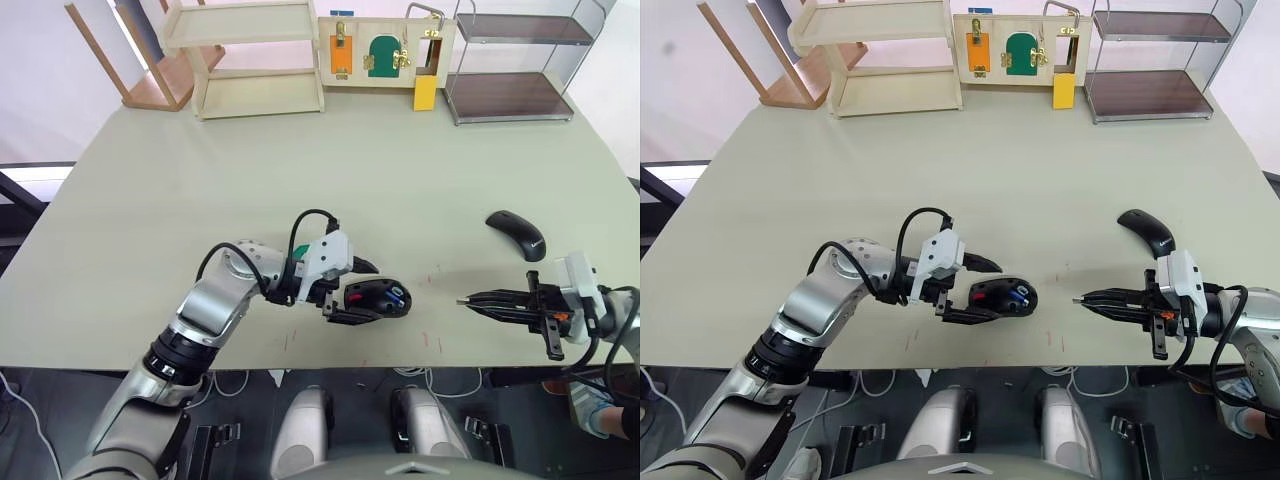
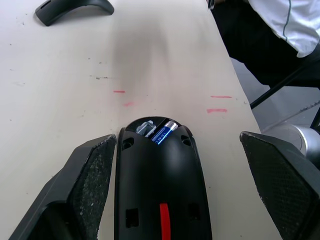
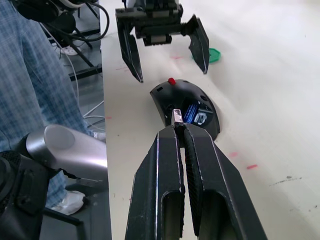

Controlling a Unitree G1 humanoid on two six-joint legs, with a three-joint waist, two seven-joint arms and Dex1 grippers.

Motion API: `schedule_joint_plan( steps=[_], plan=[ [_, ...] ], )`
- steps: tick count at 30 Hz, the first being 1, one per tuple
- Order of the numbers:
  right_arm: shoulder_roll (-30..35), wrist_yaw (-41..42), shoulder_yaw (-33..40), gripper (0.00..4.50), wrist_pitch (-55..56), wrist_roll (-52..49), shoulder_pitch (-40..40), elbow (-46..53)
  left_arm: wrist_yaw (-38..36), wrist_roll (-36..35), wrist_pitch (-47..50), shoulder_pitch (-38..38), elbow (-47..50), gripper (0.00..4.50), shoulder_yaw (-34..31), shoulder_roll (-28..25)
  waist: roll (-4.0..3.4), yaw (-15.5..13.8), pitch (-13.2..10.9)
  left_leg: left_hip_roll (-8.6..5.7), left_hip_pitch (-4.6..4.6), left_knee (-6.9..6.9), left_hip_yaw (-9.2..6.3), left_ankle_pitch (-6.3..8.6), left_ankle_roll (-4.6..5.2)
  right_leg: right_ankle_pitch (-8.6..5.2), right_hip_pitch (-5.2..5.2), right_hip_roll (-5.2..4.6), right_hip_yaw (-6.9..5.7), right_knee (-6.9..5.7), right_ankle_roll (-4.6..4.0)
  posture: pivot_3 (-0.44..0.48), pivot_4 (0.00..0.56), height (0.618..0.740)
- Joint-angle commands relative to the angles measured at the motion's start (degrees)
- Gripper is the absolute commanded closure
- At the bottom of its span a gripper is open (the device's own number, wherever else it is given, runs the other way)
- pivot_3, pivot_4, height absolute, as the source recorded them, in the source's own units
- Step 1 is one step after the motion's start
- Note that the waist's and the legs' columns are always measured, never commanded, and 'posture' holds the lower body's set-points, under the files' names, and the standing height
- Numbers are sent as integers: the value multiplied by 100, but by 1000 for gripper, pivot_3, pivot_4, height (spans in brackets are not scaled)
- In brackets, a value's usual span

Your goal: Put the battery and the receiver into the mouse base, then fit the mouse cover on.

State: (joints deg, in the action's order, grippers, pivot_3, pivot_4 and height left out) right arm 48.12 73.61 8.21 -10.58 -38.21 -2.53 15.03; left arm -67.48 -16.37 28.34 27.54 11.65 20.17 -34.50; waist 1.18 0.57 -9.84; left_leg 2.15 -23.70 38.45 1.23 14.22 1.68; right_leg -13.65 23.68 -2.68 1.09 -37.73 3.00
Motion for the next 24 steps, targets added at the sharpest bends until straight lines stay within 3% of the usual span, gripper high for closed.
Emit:
schedule_joint_plan(
  steps=[1,24],
  plan=[
    [-52,49,279,4500,157,-28,-81,127,84,86,-71,27,-1,274,59,84,0,-4,0,0,0,1,0,0,0,0,0,0,0,0,0,0,150,740],
    [-264,259,536,4500,502,86,-304,-132,411,815,-541,-41,-602,274,446,516,-2,-7,2,-1,5,15,1,0,0,1,-6,0,2,-12,-1,0,150,740]
  ],
)
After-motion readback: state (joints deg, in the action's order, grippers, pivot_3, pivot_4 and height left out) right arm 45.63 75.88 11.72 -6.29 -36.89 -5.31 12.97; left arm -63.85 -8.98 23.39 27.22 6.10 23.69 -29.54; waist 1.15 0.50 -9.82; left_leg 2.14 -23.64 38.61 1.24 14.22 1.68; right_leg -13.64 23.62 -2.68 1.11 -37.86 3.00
